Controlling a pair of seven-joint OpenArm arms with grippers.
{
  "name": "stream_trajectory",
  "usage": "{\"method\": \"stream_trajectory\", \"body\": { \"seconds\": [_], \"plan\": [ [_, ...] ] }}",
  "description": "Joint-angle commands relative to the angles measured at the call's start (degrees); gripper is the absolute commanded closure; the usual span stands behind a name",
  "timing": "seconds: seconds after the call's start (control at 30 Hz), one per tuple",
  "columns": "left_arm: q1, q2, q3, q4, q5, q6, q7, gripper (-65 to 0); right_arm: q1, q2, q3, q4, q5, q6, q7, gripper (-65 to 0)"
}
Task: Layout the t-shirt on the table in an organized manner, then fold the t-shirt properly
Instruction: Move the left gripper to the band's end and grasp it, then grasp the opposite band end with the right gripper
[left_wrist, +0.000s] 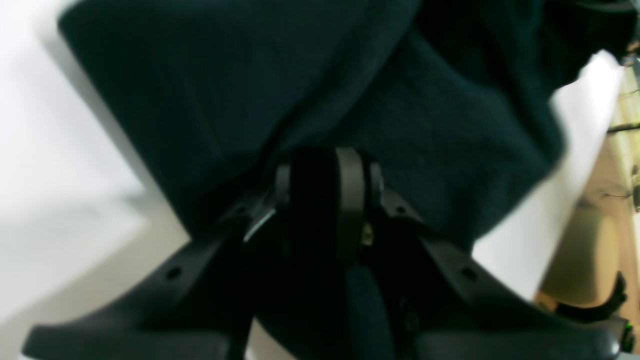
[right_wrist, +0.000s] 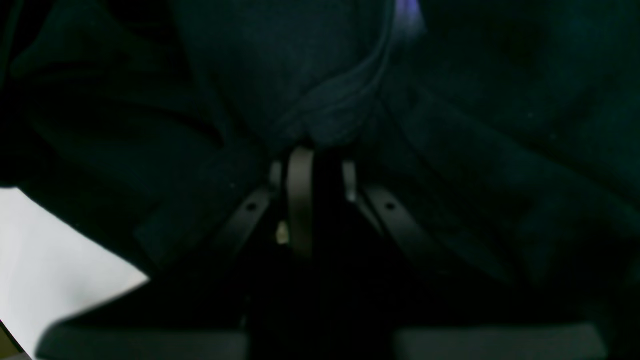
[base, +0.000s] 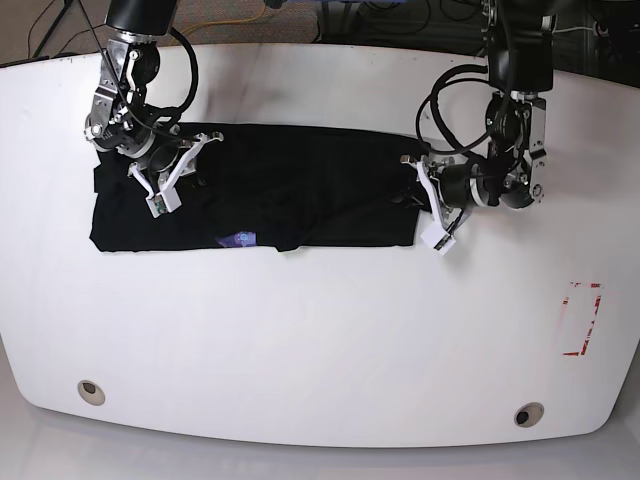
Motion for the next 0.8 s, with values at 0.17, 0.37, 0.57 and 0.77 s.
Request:
{"method": "stream_trajectory", "body": {
  "seconds": [0.17, 0.37, 0.57, 0.77],
  "plan": [
    [-0.1, -0.9, -0.1, -1.0, 5.7, 0.4, 1.3, -9.3, 0.9, -0.8, -0.7, 3.9, -0.6, 0.5, -2.5, -20.8],
    [0.2, -1.1, -0.1, -1.0, 8.2, 0.4, 1.2, -9.3, 2.4, -0.9, -0.3, 12.4, 0.8, 0.5, -8.7, -35.5],
    [0.3, -1.1, -0.2, -1.0, 9.6, 0.4, 1.2, -9.3, 5.3, -0.9, 6.9, 20.2, 9.5, 0.5, -17.7, -44.5],
    [0.3, -1.2, -0.2, -1.0, 9.8, 0.4, 1.2, -9.3, 11.2, -0.6, 21.1, 19.7, 18.5, 0.5, -27.3, -57.5]
  ]
}}
